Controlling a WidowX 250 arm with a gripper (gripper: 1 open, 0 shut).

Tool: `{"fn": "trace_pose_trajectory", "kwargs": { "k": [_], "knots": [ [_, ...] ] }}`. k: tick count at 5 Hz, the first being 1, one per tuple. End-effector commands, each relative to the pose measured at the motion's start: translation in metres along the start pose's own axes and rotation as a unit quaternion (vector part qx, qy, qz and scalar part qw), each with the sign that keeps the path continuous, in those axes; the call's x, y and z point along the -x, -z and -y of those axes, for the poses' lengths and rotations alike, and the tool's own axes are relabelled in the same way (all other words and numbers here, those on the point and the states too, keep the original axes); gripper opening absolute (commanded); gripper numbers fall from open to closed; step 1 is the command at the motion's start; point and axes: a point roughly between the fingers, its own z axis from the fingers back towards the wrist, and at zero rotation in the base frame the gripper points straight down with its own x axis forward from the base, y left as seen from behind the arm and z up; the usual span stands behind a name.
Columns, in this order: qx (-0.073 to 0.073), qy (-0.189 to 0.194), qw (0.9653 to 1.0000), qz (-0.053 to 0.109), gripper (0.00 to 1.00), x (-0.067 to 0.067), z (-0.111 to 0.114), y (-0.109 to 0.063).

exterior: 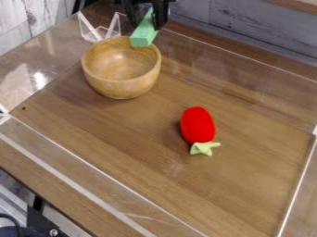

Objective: Remove the green block from the brown bowl and put it on the table

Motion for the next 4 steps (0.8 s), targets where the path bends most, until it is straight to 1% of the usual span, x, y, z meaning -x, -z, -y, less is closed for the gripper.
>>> {"fn": "trace_pose_trajectory", "kwargs": {
  "k": [1,2,3,4],
  "knots": [
    [-0.017,0.025,0.9978,0.059,0.00,-0.001,0.027,-0.043],
    [-0.024,0.032,0.9978,0.054,0.00,0.004,0.046,-0.038],
    [-0.030,0.047,0.9972,0.049,0.00,0.008,0.048,-0.028],
    [-0.035,0.074,0.9957,0.042,0.00,0.008,0.056,-0.013]
  ]
}}
